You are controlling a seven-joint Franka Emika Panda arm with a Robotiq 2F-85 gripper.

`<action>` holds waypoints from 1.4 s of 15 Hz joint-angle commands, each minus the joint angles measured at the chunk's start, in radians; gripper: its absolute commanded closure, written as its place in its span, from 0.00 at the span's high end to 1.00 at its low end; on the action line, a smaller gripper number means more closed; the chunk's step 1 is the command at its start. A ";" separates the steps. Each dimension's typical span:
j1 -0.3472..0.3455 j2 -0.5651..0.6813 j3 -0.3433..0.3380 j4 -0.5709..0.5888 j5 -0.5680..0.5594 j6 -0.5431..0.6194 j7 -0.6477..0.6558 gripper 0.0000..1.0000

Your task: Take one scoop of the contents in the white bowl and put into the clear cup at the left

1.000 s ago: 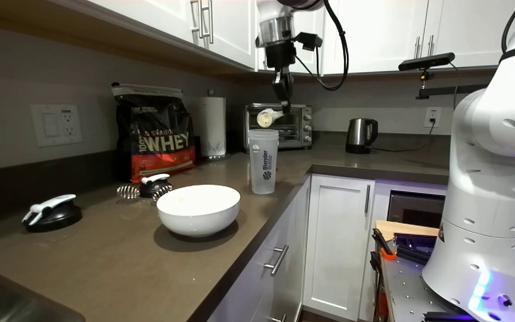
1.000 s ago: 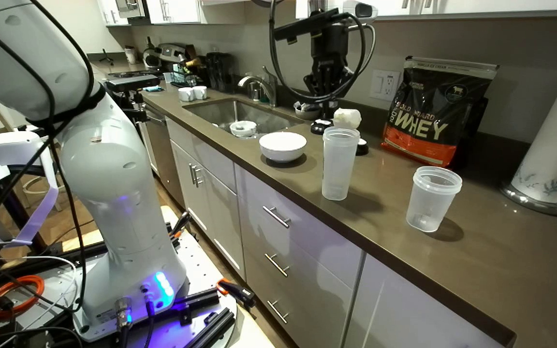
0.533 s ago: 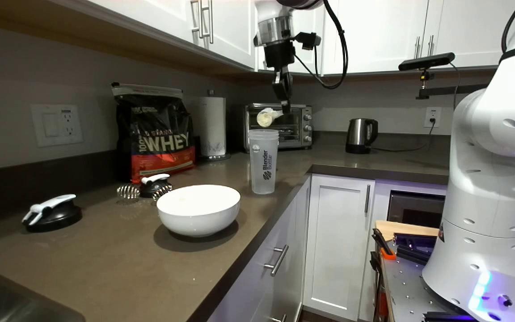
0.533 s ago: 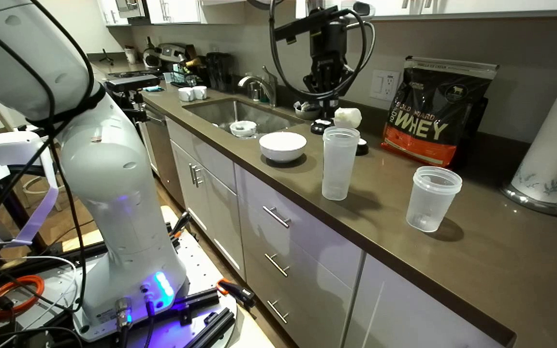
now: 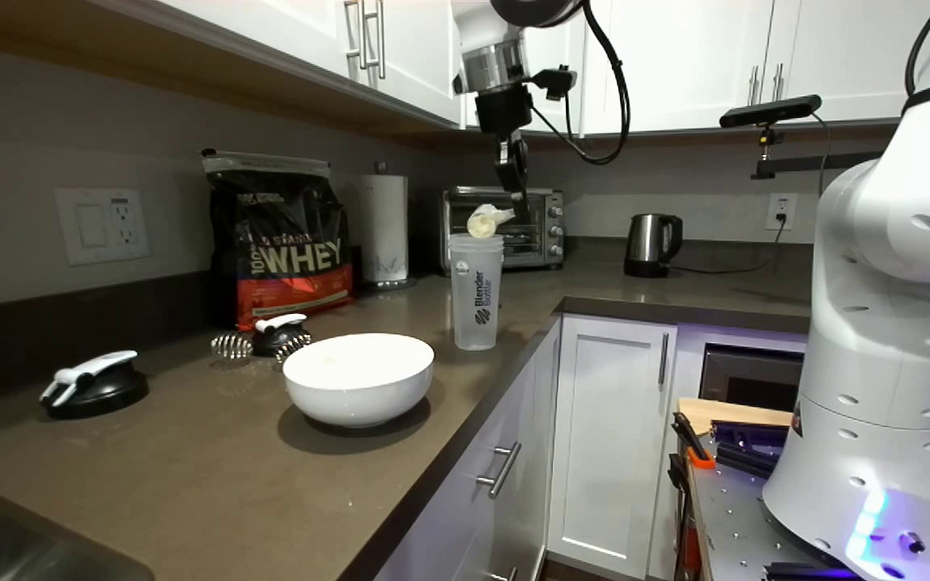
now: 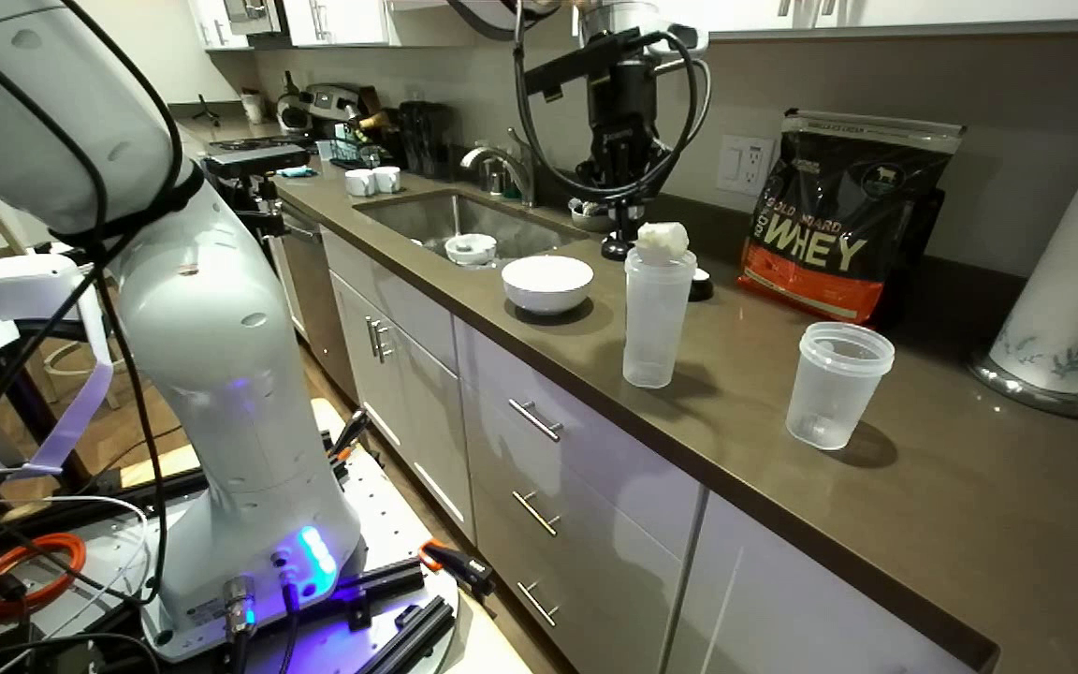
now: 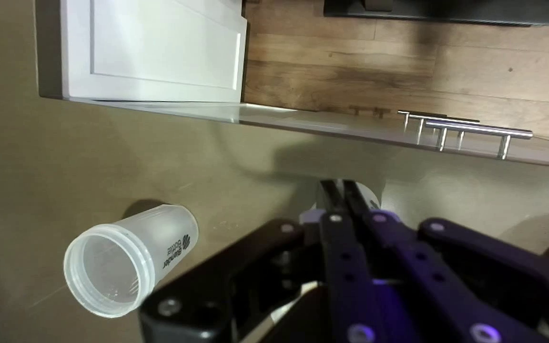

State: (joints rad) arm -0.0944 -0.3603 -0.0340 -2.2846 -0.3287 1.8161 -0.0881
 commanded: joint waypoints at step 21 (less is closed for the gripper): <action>0.013 -0.015 0.035 -0.021 -0.172 0.059 0.092 0.01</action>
State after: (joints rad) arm -0.0869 -0.3646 -0.0037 -2.3007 -0.4674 1.8672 -0.0246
